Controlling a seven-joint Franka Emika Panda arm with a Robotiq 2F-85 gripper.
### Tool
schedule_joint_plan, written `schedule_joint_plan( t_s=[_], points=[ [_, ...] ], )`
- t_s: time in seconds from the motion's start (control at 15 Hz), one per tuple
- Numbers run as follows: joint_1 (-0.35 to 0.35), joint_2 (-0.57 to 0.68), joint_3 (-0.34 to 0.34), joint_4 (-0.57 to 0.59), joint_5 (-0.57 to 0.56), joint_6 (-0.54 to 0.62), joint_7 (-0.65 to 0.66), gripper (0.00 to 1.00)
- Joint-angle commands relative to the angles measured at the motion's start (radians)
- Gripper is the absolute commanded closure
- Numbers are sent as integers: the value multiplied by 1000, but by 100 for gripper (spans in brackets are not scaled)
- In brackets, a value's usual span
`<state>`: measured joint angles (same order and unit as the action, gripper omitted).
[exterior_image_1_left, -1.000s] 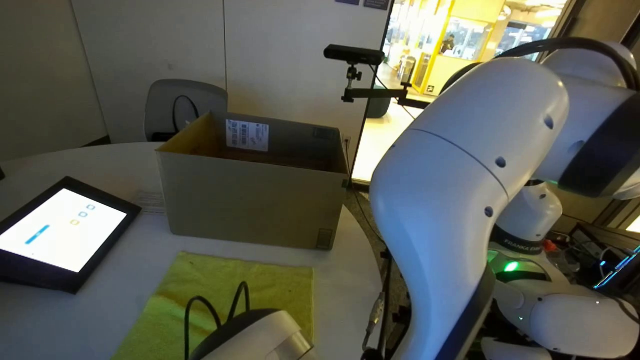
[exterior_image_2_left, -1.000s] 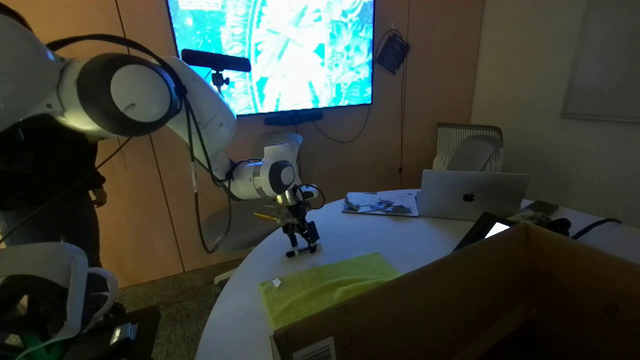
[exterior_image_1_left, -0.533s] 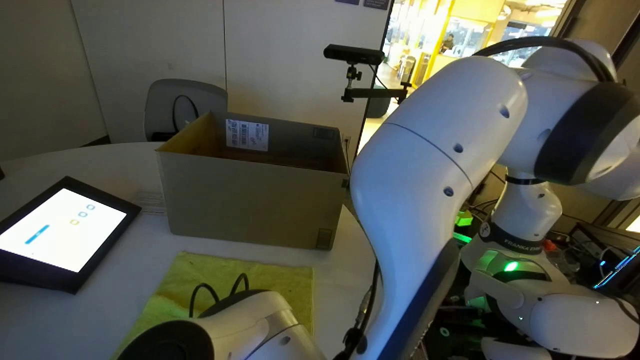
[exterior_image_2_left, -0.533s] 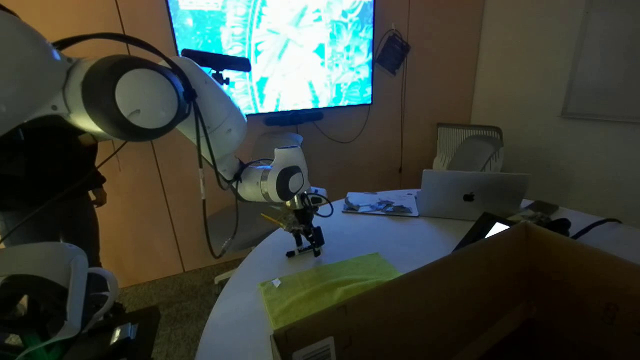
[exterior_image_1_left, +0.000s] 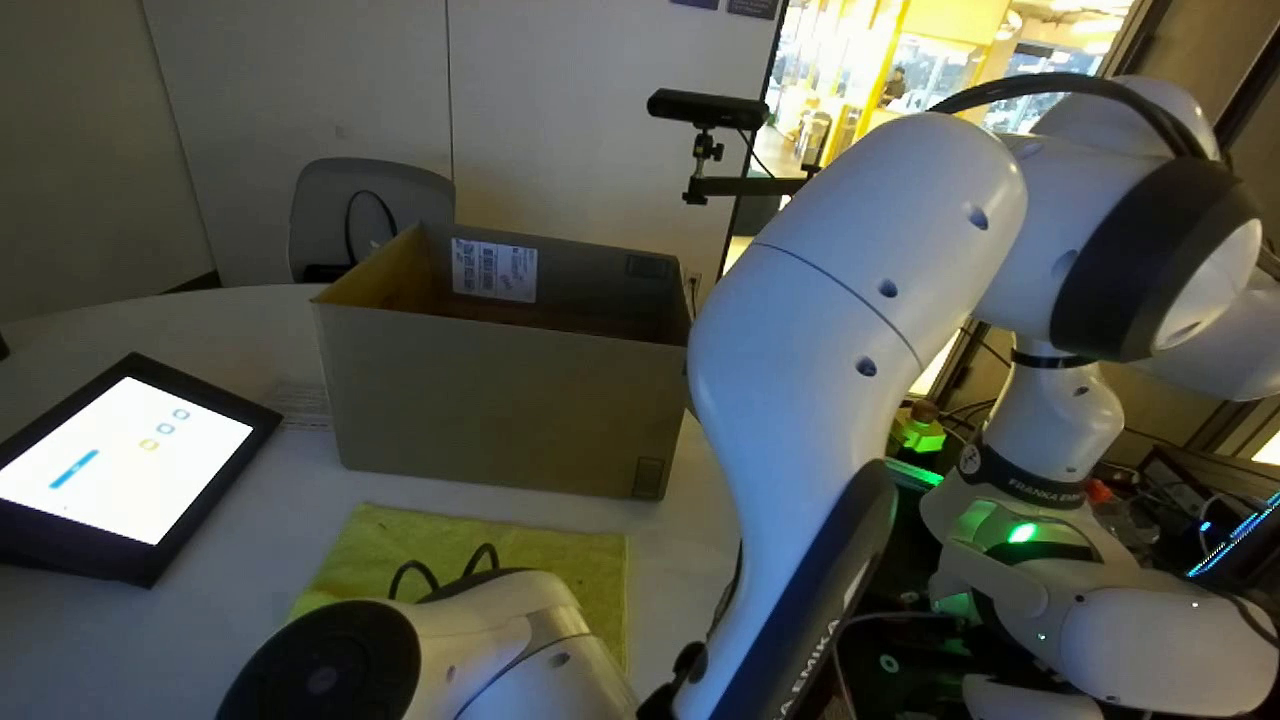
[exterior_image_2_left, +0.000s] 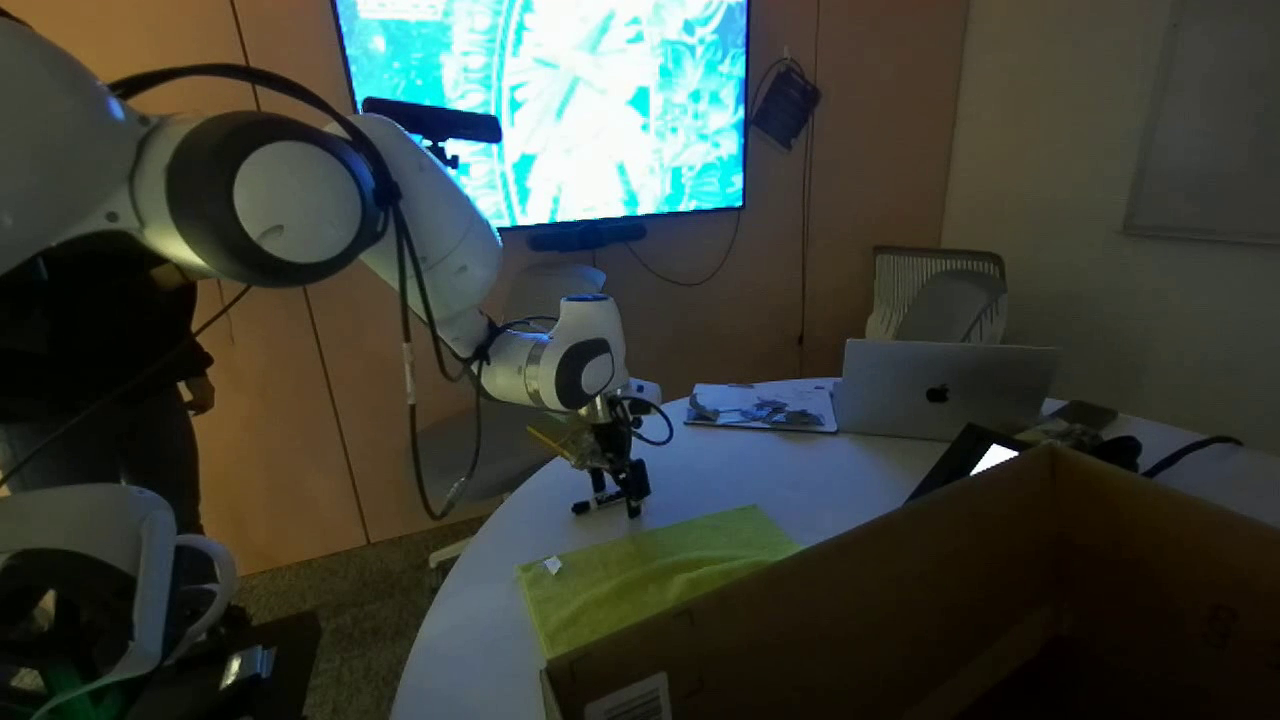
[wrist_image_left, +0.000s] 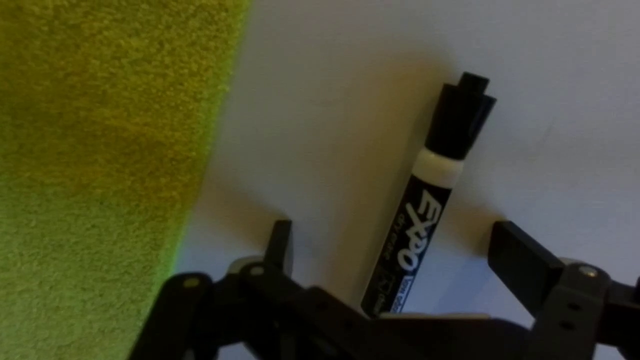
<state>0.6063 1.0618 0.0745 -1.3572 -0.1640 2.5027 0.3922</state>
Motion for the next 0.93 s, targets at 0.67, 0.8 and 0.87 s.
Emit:
schedule_joint_plan(
  t_s=[0.67,0.8,0.87],
  points=[
    [-3,-31,-7,-51,12,35,-20,81],
    [-1,-33,-6,-52,11,32,-22,85],
    [0,-36,-6,-53,10,30,-23,86]
  ],
)
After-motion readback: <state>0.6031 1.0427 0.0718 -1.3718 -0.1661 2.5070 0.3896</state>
